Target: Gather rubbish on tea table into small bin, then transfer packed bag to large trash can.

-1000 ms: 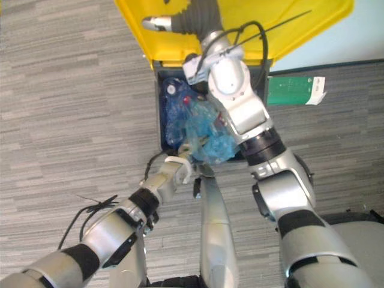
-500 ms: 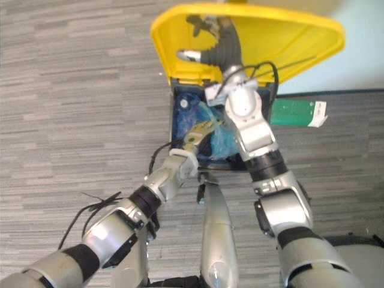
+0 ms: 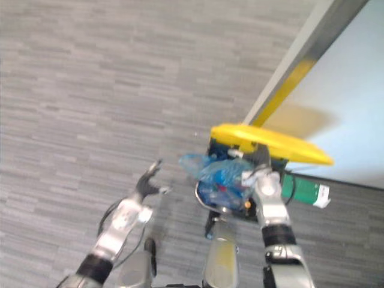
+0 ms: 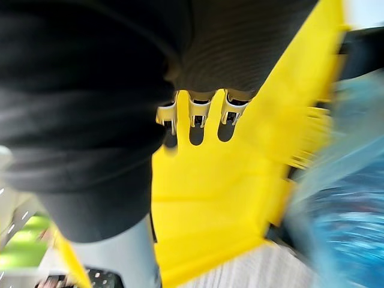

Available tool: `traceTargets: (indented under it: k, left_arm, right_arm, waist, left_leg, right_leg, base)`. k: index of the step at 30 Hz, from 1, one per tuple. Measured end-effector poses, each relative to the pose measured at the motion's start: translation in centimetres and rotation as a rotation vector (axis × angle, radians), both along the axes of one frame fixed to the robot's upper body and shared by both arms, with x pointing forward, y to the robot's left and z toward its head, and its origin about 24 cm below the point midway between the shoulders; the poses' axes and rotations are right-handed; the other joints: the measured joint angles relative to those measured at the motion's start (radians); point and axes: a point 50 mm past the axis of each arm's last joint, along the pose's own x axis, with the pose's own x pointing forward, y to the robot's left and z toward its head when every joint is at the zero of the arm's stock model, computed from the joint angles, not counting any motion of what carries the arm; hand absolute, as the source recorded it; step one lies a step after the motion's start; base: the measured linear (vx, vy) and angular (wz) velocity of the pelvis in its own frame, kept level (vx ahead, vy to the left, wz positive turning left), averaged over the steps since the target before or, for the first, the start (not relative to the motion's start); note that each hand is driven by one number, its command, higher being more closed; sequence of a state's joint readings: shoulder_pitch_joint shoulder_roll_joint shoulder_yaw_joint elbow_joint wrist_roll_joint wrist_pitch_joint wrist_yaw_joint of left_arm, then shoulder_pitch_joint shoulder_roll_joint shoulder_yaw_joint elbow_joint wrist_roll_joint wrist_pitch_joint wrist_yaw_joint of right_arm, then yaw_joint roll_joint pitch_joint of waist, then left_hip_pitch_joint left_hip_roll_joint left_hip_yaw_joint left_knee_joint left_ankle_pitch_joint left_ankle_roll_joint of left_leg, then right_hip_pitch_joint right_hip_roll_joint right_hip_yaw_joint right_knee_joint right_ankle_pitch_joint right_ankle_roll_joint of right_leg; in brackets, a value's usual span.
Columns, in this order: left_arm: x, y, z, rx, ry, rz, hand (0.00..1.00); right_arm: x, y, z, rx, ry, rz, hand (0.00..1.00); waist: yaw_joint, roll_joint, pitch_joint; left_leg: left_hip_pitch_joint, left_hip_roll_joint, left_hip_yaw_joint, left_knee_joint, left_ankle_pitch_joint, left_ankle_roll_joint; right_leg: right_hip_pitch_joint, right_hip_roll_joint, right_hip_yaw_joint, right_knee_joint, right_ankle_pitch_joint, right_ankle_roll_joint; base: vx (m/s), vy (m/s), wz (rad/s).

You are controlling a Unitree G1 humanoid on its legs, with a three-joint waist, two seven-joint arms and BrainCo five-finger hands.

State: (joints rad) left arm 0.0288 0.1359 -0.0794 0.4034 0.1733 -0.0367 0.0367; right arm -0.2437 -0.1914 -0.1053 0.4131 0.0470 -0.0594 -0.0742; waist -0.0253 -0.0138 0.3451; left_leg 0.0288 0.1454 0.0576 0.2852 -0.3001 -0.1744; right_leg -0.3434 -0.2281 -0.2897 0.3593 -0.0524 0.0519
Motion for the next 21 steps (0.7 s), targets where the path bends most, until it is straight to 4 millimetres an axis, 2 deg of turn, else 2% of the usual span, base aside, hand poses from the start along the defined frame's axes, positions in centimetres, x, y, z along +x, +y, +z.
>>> traceTargets:
  k: [1, 3, 4, 5, 7, 8, 9, 11, 12, 13, 14, 15, 16, 17, 18, 20, 21]
  left_arm:
    - [-1.8, 1.4, -1.7, 0.001, 0.086, 0.071, 0.00]
    - [-3.7, 2.3, -3.1, 0.001, 0.155, 0.122, 0.00]
    - [-4.7, 2.5, -3.7, -0.011, 0.186, 0.155, 0.00]
    - [-5.9, 2.5, -4.6, -0.024, 0.229, 0.191, 0.00]
    - [-6.9, 2.7, -5.3, -0.024, 0.272, 0.210, 0.00]
    - [-7.7, 2.7, -5.7, -0.023, 0.301, 0.217, 0.00]
    - [-8.3, 2.5, -6.0, -0.027, 0.322, 0.220, 0.00]
    - [-8.8, 2.0, -6.4, -0.037, 0.347, 0.222, 0.00]
    - [-8.9, 1.6, -6.7, -0.044, 0.359, 0.233, 0.00]
    - [-8.9, 1.5, -6.9, -0.047, 0.369, 0.240, 0.00]
    - [-9.3, 1.0, -7.6, -0.062, 0.405, 0.253, 0.00]
    - [-9.7, 0.1, -8.2, -0.081, 0.445, 0.262, 0.00]
    - [-9.5, -0.6, -8.6, -0.096, 0.462, 0.265, 0.00]
    - [-9.4, -1.3, -8.8, -0.119, 0.477, 0.276, 0.00]
    - [-9.4, -1.6, -8.9, -0.129, 0.484, 0.286, 0.00]
    - [-9.7, -1.2, -9.1, -0.114, 0.493, 0.308, 0.00]
    - [-10.0, -0.7, -9.3, -0.102, 0.506, 0.317, 0.00]
  right_arm:
    - [-1.3, 0.8, -1.8, 0.008, 0.056, 0.007, 0.00]
    - [-2.9, 1.4, -3.5, -0.017, 0.121, 0.028, 0.00]
    - [-3.8, 1.8, -4.3, -0.037, 0.151, 0.047, 0.00]
    - [-5.5, 1.9, -5.1, -0.064, 0.178, 0.051, 0.00]
    - [-9.1, 1.8, -7.5, -0.063, 0.287, 0.034, 0.00]
    - [-11.4, 2.0, -9.0, -0.067, 0.365, 0.022, 0.00]
    - [-13.4, 2.3, -10.2, -0.050, 0.429, 0.010, 0.00]
    - [-15.5, 3.0, -11.5, -0.037, 0.507, 0.004, 0.00]
    - [-16.5, 3.4, -12.7, -0.014, 0.566, 0.002, 0.00]
    - [-17.2, 3.6, -13.5, -0.004, 0.612, 0.002, 0.00]
    - [-17.7, 3.1, -14.2, -0.006, 0.655, -0.022, 0.00]
    - [-17.8, 2.4, -15.0, -0.026, 0.696, -0.041, 0.00]
    - [-17.3, 1.7, -15.3, -0.030, 0.715, -0.063, 0.00]
    - [-17.2, 1.0, -15.8, -0.047, 0.758, -0.087, 0.00]
    - [-17.8, -0.1, -16.3, -0.055, 0.805, -0.128, 0.00]
    - [-18.5, -0.6, -16.7, -0.056, 0.849, -0.160, 0.00]
    - [-18.7, -1.0, -16.8, -0.047, 0.860, -0.187, 0.00]
  waist:
    - [0.012, -0.022, -0.014]
    - [0.012, -0.046, -0.028]
    - [0.013, -0.048, -0.033]
    - [0.006, -0.034, -0.043]
    - [-0.018, -0.037, -0.069]
    - [-0.030, -0.050, -0.091]
    - [-0.030, -0.066, -0.110]
    - [-0.030, -0.076, -0.126]
    - [-0.029, -0.079, -0.135]
    - [-0.025, -0.089, -0.149]
    - [-0.017, -0.069, -0.178]
    - [-0.017, -0.046, -0.213]
    - [-0.017, -0.019, -0.208]
    - [-0.018, 0.008, -0.215]
    - [-0.018, 0.028, -0.227]
    - [-0.017, 0.046, -0.237]
    - [-0.016, 0.046, -0.238]
  left_leg:
    - [0.023, -0.019, 0.047, 0.010, -0.007, 0.014]
    - [0.028, -0.047, 0.095, 0.034, -0.017, 0.041]
    - [0.032, -0.038, 0.140, 0.029, -0.010, 0.079]
    - [0.024, -0.023, 0.181, 0.019, 0.000, 0.094]
    - [0.025, -0.019, 0.192, -0.042, 0.045, 0.098]
    - [0.033, -0.015, 0.200, -0.087, 0.080, 0.096]
    - [0.031, -0.011, 0.226, -0.115, 0.108, 0.093]
    - [-0.005, 0.013, 0.264, -0.095, 0.116, 0.087]
    - [-0.026, 0.029, 0.288, -0.081, 0.120, 0.080]
    - [-0.034, 0.029, 0.300, -0.083, 0.130, 0.067]
    - [-0.037, 0.037, 0.323, -0.119, 0.148, 0.061]
    - [-0.050, 0.038, 0.340, -0.150, 0.163, 0.060]
    - [-0.045, 0.043, 0.342, -0.166, 0.171, 0.056]
    - [-0.042, 0.042, 0.336, -0.191, 0.188, 0.076]
    - [-0.036, 0.040, 0.312, -0.214, 0.209, 0.077]
    - [-0.023, 0.040, 0.285, -0.231, 0.222, 0.067]
    - [-0.016, 0.039, 0.279, -0.235, 0.227, 0.066]
  right_leg:
    - [0.008, 0.002, 0.030, -0.037, 0.043, -0.002]
    - [0.000, -0.003, 0.047, -0.060, 0.112, 0.000]
    - [-0.009, 0.012, 0.061, -0.104, 0.196, 0.040]
    - [-0.037, 0.029, 0.076, -0.007, 0.189, 0.018]
    - [-0.047, 0.047, 0.080, 0.217, 0.077, -0.005]
    - [-0.032, 0.060, 0.079, 0.310, 0.014, -0.026]
    - [0.001, 0.064, 0.078, 0.373, -0.043, -0.025]
    - [0.052, 0.059, 0.081, 0.385, -0.100, -0.012]
    - [0.091, 0.058, 0.089, 0.333, -0.131, 0.016]
    - [0.118, 0.078, 0.092, 0.243, -0.143, 0.036]
    - [0.147, 0.119, 0.098, 0.110, -0.148, 0.028]
    - [0.186, 0.152, 0.117, -0.043, -0.141, 0.000]
    - [0.211, 0.174, 0.126, -0.119, -0.108, -0.040]
    - [0.228, 0.191, 0.136, -0.184, -0.064, -0.040]
    - [0.243, 0.200, 0.137, -0.222, -0.041, -0.044]
    - [0.264, 0.211, 0.135, -0.245, -0.029, -0.049]
    - [0.276, 0.214, 0.131, -0.260, -0.020, -0.048]
  base:
    - [-0.08, 0.186, -0.92]
    - [-0.17, 0.168, -0.94]
    - [-0.33, 0.150, -1.12]
    - [-0.41, 0.171, -0.93]
    - [-0.26, 0.104, -0.34]
    - [-0.11, 0.016, -0.36]
    - [-0.09, -0.024, -0.51]
    - [-0.09, -0.129, -0.72]
    - [-0.09, -0.183, -0.73]
    - [-0.07, -0.195, -0.88]
    - [-0.04, -0.186, -0.99]
    - [-0.05, -0.201, -1.00]
    - [-0.06, -0.126, -0.78]
    - [-0.12, -0.078, -0.40]
    - [-0.10, -0.032, -0.16]
    - [-0.07, -0.043, 0.12]
    - [-0.06, -0.029, 0.12]
